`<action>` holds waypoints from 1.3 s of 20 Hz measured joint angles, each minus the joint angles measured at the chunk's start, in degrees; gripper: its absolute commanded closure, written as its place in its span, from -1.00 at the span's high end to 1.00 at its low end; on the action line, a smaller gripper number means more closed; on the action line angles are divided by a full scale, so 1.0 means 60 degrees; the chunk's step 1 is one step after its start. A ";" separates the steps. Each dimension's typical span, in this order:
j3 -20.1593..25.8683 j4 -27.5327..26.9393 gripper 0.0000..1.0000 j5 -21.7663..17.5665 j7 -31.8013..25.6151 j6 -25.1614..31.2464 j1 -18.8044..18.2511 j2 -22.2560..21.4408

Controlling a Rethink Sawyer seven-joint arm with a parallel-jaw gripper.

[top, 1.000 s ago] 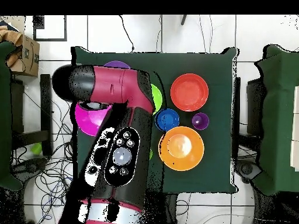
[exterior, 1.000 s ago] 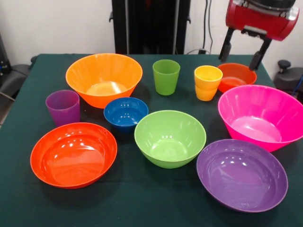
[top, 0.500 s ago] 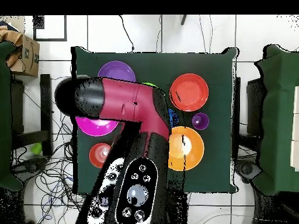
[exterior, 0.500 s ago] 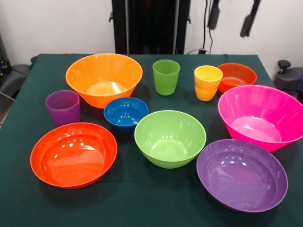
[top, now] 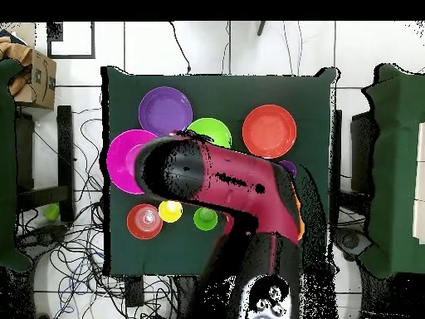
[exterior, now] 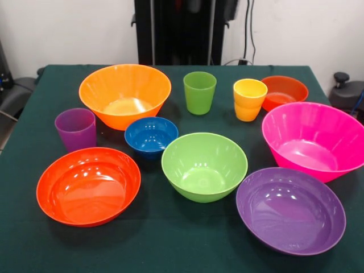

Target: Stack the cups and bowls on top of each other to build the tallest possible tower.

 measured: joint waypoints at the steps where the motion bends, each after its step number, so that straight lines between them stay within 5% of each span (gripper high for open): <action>1: 0.0088 0.0115 1.00 -0.0239 0.0000 -0.0280 -0.0276 -0.0013; 8: 0.0539 0.0242 1.00 -0.0687 0.0000 -0.0946 -0.0586 0.0261; 26: 0.1437 0.0235 1.00 -0.0672 0.0000 -0.0978 0.0260 0.1627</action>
